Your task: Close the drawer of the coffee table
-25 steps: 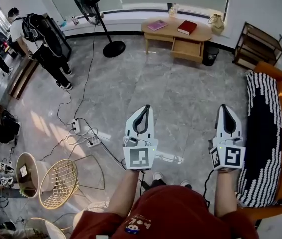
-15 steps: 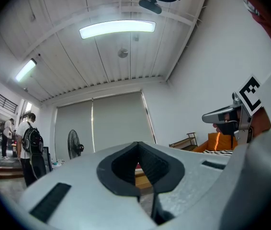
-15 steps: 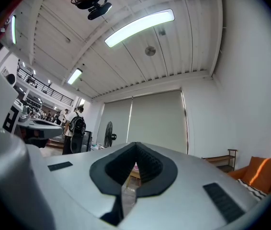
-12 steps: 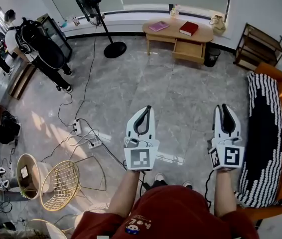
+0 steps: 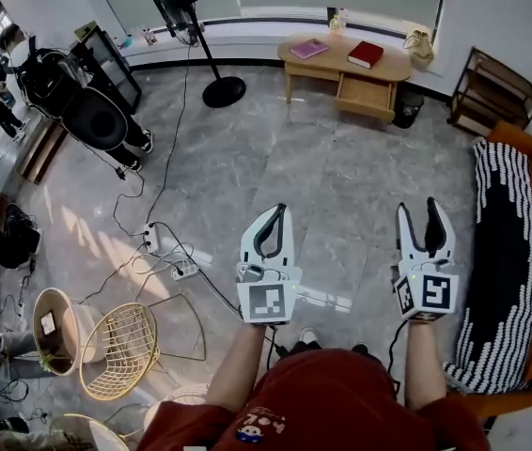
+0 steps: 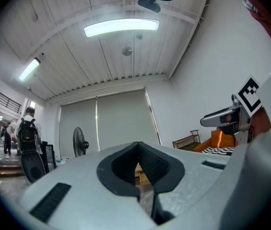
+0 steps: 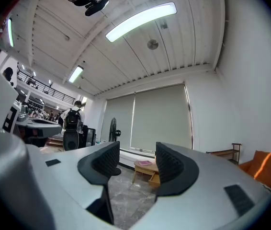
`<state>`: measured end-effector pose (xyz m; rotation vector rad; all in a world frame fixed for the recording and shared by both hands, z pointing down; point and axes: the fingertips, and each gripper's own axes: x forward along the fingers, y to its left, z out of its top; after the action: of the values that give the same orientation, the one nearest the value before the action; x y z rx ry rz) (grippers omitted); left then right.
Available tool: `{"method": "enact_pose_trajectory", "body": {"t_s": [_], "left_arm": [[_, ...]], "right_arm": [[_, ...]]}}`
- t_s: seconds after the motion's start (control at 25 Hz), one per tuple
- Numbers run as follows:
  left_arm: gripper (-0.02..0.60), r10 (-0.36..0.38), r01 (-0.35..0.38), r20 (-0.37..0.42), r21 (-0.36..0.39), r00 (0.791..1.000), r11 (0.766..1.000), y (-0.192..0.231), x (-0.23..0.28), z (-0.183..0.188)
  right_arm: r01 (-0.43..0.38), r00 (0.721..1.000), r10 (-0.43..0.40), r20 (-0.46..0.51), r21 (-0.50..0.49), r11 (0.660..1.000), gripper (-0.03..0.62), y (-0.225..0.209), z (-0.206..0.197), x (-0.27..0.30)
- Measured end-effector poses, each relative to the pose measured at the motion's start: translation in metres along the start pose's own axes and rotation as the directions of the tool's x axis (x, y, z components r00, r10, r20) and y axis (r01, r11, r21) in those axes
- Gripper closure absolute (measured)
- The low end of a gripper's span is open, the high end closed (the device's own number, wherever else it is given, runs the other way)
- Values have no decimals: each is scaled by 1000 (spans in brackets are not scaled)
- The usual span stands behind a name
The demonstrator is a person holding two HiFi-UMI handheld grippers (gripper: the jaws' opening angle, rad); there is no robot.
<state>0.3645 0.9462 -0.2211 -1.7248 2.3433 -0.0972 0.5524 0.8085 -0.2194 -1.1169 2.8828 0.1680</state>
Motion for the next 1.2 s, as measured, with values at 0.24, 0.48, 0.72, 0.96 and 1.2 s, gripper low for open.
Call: {"method": "enact_pose_trajectory", "body": {"t_s": [0.24,0.48,0.72,0.96,1.2], "left_arm": [[574,17,-16,-20,23,1000,1000,32,-8,-13],[575,51,-52,-63,-8,997,999,57,-8,-36],[574,100,-103,-75,-39,992,994,80,23,-57],[574,117,-120,-104,-23,988,993,96,89,-80],[574,99,-101,-102,-21,990,995,93,188,-100]], "right_arm": [[-8,1000,8,-14,-4,1000,377,27,-2,15],[-45,998,45,-33,-3,999,378,46,-14,37],[-76,996,77,-43,12,997,377,46,-36,84],[-77,995,79,-64,28,997,378,22,-61,155],[-60,992,66,-105,59,996,378,-28,-87,233]]}}
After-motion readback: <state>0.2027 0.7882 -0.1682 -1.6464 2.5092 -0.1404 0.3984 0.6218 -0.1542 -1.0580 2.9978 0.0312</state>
